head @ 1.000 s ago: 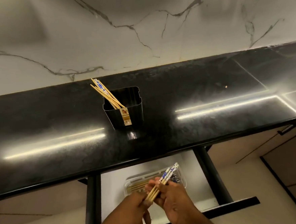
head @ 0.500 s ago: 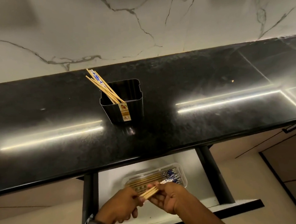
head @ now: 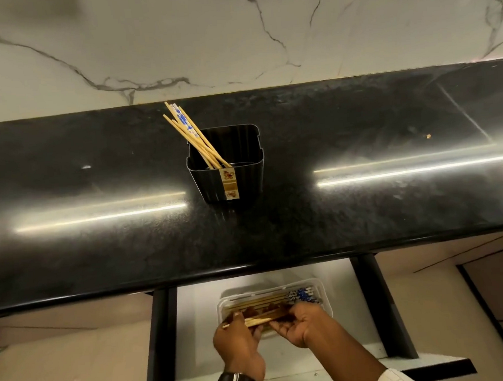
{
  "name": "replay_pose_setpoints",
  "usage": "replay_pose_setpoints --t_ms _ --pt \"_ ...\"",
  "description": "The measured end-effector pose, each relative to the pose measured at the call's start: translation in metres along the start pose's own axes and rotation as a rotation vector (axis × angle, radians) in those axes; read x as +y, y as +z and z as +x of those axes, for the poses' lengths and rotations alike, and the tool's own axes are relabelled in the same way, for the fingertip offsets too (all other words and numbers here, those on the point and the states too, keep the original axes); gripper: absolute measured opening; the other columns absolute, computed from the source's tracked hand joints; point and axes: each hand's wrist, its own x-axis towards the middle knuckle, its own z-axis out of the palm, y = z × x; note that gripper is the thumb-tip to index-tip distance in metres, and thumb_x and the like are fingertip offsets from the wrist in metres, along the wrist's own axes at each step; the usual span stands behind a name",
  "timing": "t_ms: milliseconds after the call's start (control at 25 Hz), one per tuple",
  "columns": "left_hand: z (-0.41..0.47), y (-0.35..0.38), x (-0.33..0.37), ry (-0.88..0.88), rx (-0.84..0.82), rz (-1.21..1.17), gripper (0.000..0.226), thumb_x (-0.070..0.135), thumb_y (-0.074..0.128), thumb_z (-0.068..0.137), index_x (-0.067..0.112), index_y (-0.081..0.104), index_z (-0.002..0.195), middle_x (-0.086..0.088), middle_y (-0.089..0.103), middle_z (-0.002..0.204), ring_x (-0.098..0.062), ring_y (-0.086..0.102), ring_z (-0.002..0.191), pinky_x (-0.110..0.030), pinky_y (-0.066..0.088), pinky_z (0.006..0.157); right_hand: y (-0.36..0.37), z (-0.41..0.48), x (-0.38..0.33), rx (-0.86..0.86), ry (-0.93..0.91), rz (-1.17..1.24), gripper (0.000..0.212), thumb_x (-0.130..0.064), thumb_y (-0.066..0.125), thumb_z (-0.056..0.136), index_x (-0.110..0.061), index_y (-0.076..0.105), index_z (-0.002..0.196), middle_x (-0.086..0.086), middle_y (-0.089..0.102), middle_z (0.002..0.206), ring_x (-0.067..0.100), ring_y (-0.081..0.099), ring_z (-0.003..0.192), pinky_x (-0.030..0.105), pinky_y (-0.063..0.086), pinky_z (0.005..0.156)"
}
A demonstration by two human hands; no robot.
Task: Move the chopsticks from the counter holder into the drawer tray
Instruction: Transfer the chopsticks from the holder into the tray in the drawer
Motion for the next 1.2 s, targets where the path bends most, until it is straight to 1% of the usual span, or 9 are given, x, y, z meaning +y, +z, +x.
replay_pose_setpoints --t_ms 120,280,400,520,640,840,920,1040,1200 --pt "0.008 0.001 0.002 -0.131 -0.029 -0.087 0.034 0.006 0.05 0.097 0.002 0.053 0.131 -0.025 0.062 0.123 -0.042 0.06 0.114 -0.053 0.049 0.103 0.003 0.003 0.0 0.018 -0.028 0.004 0.034 -0.007 0.043 0.106 0.007 0.052 0.135 0.029 0.058 0.137 0.042 0.054 0.132 0.05 0.047 0.105" --pt "0.014 -0.004 0.012 -0.225 -0.018 -0.202 0.042 0.023 0.046 0.1 0.008 0.046 0.14 -0.022 0.056 0.134 -0.038 0.051 0.129 -0.049 0.036 0.115 0.008 0.0 0.002 0.031 -0.03 0.042 0.028 -0.007 0.042 0.106 0.007 0.054 0.127 0.029 0.061 0.126 0.044 0.056 0.128 0.052 0.05 0.1" --pt "0.01 -0.009 0.018 -0.289 0.004 -0.223 0.052 0.034 0.051 0.099 0.003 0.043 0.14 -0.022 0.052 0.124 -0.036 0.052 0.116 -0.048 0.039 0.113 0.008 -0.005 0.005 0.043 -0.061 0.055 0.028 -0.002 0.039 0.106 0.01 0.052 0.127 0.028 0.059 0.129 0.044 0.057 0.123 0.053 0.05 0.099" --pt "-0.008 -0.008 0.033 -0.246 -0.055 -0.249 0.048 0.035 0.053 0.099 -0.002 0.052 0.129 -0.024 0.063 0.102 -0.034 0.064 0.092 -0.047 0.054 0.09 0.015 -0.034 0.01 0.012 -0.152 -0.043 0.026 -0.003 0.046 0.105 0.01 0.056 0.125 0.027 0.065 0.099 0.037 0.064 0.087 0.045 0.055 0.067" --pt "-0.036 0.003 0.068 0.083 -0.109 -0.218 0.028 0.028 0.052 0.101 0.002 0.062 0.098 -0.009 0.068 0.054 -0.022 0.066 0.046 -0.031 0.055 0.045 0.037 -0.09 0.007 -0.023 -0.493 -0.236 0.016 -0.009 0.059 0.1 0.004 0.064 0.108 0.016 0.072 0.069 0.026 0.066 0.057 0.03 0.054 0.046" --pt "-0.09 0.032 0.146 1.185 -0.133 0.29 0.004 0.022 0.062 0.095 0.02 0.065 0.097 0.003 0.066 0.089 -0.003 0.063 0.08 -0.02 0.051 0.071 0.109 -0.172 -0.042 -0.183 -1.651 -0.66 0.005 -0.02 0.066 0.093 -0.016 0.07 0.094 0.002 0.075 0.073 0.011 0.073 0.067 0.018 0.058 0.063" --pt "-0.081 0.051 0.174 1.465 -0.062 0.522 0.026 0.021 0.066 0.092 0.02 0.062 0.118 0.003 0.057 0.118 0.001 0.056 0.103 -0.016 0.05 0.083 0.154 -0.167 -0.079 -0.077 -1.928 -0.795 0.007 -0.014 0.068 0.095 -0.016 0.069 0.101 -0.005 0.075 0.086 0.005 0.072 0.076 0.017 0.059 0.069" --pt "-0.059 0.073 0.204 1.501 -0.049 0.838 0.04 0.027 0.067 0.091 0.022 0.059 0.129 -0.006 0.045 0.146 -0.016 0.046 0.133 -0.024 0.045 0.099 0.218 -0.148 -0.131 0.107 -1.778 -1.192 0.027 -0.01 0.069 0.093 -0.013 0.067 0.119 0.001 0.073 0.108 0.007 0.069 0.095 0.022 0.058 0.084" --pt "-0.039 0.074 0.21 1.571 -0.132 0.852 0.019 0.021 0.069 0.089 0.017 0.07 0.108 -0.002 0.059 0.135 -0.017 0.06 0.121 -0.018 0.048 0.094 0.268 -0.129 -0.161 0.14 -1.39 -1.65 0.025 -0.014 0.069 0.091 -0.008 0.069 0.116 0.01 0.074 0.108 0.018 0.071 0.091 0.032 0.059 0.083"
